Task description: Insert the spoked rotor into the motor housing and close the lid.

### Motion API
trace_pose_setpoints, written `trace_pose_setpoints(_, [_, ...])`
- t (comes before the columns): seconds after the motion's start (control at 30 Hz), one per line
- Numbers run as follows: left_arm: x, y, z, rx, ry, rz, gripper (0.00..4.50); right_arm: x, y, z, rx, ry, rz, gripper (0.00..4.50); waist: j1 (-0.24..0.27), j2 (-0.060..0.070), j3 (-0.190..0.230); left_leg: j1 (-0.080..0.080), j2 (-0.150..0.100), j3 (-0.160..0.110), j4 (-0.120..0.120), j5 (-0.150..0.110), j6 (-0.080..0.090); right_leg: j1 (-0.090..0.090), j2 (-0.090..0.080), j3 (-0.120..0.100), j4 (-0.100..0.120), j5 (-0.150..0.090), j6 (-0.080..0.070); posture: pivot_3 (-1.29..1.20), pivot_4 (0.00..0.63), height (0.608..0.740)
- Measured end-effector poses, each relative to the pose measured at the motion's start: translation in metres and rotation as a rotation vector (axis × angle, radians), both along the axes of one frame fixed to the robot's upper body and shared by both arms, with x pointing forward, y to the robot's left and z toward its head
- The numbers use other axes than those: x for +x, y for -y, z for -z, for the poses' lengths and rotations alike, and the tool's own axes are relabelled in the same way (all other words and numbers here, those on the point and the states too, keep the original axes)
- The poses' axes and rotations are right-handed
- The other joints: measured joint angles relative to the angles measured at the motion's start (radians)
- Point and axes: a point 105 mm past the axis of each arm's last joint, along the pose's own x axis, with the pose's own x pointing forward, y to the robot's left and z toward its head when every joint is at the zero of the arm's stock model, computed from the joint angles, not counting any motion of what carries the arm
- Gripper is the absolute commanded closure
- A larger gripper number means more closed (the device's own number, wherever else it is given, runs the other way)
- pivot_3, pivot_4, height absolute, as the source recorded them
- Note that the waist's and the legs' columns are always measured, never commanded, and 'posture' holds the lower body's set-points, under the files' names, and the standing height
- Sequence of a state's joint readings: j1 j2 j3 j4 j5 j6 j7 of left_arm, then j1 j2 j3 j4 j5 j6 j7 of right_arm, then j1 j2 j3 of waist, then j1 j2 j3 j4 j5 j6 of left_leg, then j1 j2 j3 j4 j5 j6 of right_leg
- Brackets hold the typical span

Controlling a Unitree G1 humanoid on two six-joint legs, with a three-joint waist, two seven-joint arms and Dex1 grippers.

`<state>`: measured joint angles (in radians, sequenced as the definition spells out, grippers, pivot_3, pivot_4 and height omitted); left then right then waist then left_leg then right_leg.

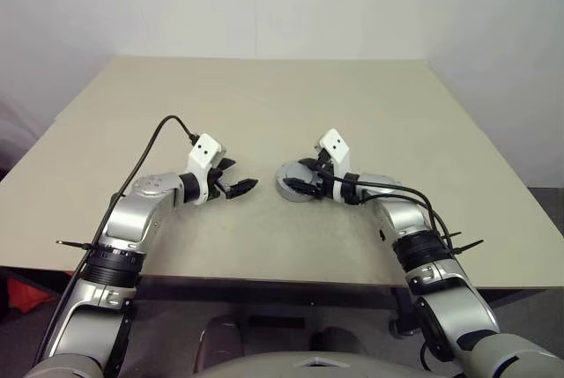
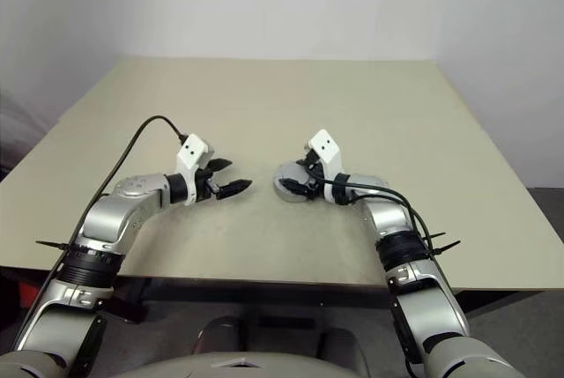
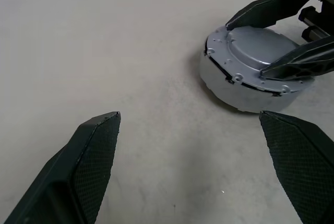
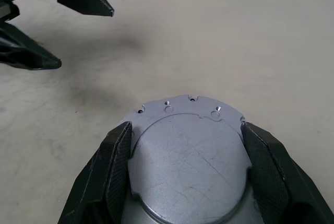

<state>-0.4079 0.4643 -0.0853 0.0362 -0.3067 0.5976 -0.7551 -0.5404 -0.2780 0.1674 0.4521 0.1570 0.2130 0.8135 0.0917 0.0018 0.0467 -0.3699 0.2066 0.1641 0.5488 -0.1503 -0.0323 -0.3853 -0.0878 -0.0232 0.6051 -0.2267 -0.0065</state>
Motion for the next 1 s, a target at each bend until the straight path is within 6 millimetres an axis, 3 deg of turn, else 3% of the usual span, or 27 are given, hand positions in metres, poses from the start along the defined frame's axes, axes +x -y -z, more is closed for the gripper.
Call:
trace_pose_setpoints(0.47, [0.0001, -0.0006, -0.0001, 0.002, 0.001, -0.001, 0.00, -0.0024, 0.0010, -0.0021, 0.044, 0.007, -0.022, 1.27, 0.000, 0.000, 0.000, -0.001, 0.000, 0.002, -0.001, 0.000, 0.000, -0.002, 0.000, 0.000, 0.000, 0.004, -0.006, 0.00, 0.000, 0.740])
trace_pose_setpoints(1.0, [0.0011, -0.0006, -0.0007, -0.004, 0.002, -0.010, 0.00, -0.0043, -0.0014, 0.0060, -0.126, 0.112, -0.073, 1.27, 0.002, -0.001, 0.000, 0.002, 0.000, 0.002, -0.002, 0.000, 0.000, 0.001, 0.000, 0.000, 0.000, 0.000, -0.001, 0.00, 0.000, 0.740])
